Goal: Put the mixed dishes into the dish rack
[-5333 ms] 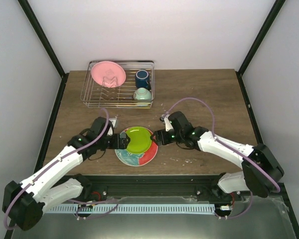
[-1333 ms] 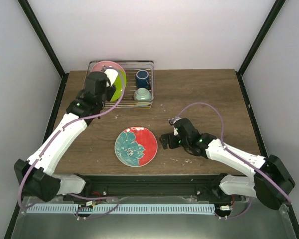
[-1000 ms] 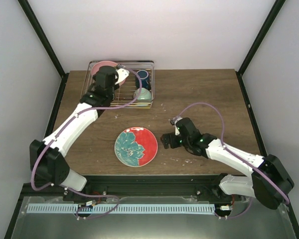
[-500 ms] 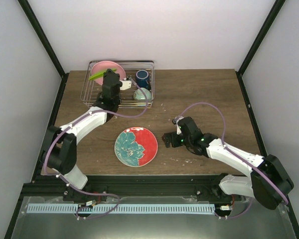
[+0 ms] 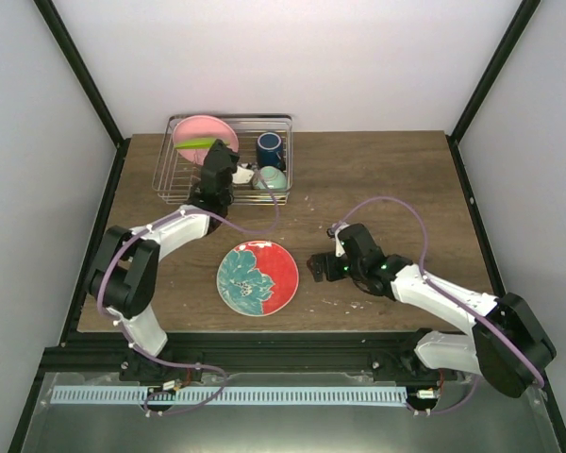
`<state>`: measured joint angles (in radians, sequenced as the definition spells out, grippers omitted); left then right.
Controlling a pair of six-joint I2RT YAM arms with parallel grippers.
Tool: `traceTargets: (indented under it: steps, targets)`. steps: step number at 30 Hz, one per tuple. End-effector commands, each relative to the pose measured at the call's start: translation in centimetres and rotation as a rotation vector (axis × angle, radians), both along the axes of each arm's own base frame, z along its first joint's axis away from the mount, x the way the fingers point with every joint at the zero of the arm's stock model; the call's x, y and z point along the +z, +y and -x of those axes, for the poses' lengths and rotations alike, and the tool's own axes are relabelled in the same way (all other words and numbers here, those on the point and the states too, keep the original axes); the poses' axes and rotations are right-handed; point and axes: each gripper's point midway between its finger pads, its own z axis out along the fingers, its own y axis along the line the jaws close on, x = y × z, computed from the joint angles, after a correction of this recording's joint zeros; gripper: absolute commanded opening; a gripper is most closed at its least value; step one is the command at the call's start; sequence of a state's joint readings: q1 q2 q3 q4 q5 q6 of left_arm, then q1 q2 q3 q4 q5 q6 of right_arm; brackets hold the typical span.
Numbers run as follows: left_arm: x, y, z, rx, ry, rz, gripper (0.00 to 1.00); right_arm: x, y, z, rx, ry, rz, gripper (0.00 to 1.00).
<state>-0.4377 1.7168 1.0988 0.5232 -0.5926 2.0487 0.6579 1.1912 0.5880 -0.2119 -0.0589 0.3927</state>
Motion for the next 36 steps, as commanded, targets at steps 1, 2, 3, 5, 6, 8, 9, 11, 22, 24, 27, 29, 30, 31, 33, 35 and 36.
traceTargets:
  steps: [1, 2, 3, 5, 6, 8, 9, 11, 22, 24, 27, 29, 30, 31, 33, 35, 36]
  targets:
    - [-1.3, -1.1, -1.0, -0.086, 0.009, -0.091, 0.00, 0.5, 0.4, -0.3, 0.020, -0.029, -0.031, 1.00]
    - [-1.7, -1.2, -1.3, -0.093, 0.011, -0.099, 0.00, 0.5, 0.5, -0.3, 0.023, -0.030, -0.033, 1.00]
    - [-2.0, -1.3, -1.6, -0.099, 0.016, -0.111, 0.00, 0.5, 0.4, -0.3, 0.024, -0.032, -0.033, 1.00]
    - [-2.5, -1.8, -2.2, -0.118, 0.013, -0.129, 0.00, 0.5, 0.5, -0.2, 0.030, -0.036, -0.034, 1.00]
    - [-2.7, -2.0, -2.4, -0.124, 0.012, -0.138, 0.00, 0.6, 0.5, -0.3, 0.031, -0.038, -0.036, 1.00]
    - [-3.2, -2.3, -2.9, -0.134, 0.014, -0.152, 0.00, 0.4, 0.4, -0.3, 0.032, -0.037, -0.033, 1.00]
    - [-3.4, -2.4, -3.2, -0.135, 0.015, -0.159, 0.00, 0.4, 0.3, -0.3, 0.032, -0.037, -0.033, 1.00]
    - [-3.6, -2.2, -3.7, -0.130, 0.016, -0.167, 0.00, 0.3, 0.2, -0.4, 0.032, -0.036, -0.033, 1.00]
    - [-5.2, -0.1, -4.4, -0.091, 0.051, -0.167, 0.00, -1.2, -0.1, -1.2, 0.037, -0.006, -0.004, 1.00]
    - [-5.6, -0.1, -4.6, -0.087, 0.053, -0.165, 0.00, -1.5, 0.0, -1.3, 0.039, 0.002, 0.000, 1.00]
    - [-6.4, -0.1, -4.7, -0.084, 0.056, -0.164, 0.00, -1.8, 0.0, -1.2, 0.041, 0.010, 0.003, 1.00]
    - [-6.7, -0.1, -4.9, -0.082, 0.049, -0.162, 0.00, -2.0, -0.1, -1.2, 0.041, 0.011, 0.006, 1.00]
    - [-6.8, -0.1, -4.9, -0.082, 0.043, -0.161, 0.00, -2.0, -0.2, -1.2, 0.040, 0.012, 0.007, 1.00]
    - [-6.9, -0.1, -4.9, -0.080, 0.037, -0.159, 0.00, -2.0, -0.2, -1.2, 0.038, 0.012, 0.007, 1.00]
    - [-6.9, -0.1, -4.9, -0.076, 0.035, -0.151, 0.06, -2.1, -0.2, -1.1, 0.038, 0.014, 0.006, 1.00]
    - [-6.9, -0.1, -4.8, -0.072, 0.038, -0.142, 0.33, -2.0, -0.1, -1.2, 0.039, 0.013, 0.004, 1.00]
    - [-6.8, -0.1, -4.8, -0.071, 0.039, -0.133, 0.52, -2.1, -0.2, -1.1, 0.039, 0.016, 0.004, 1.00]
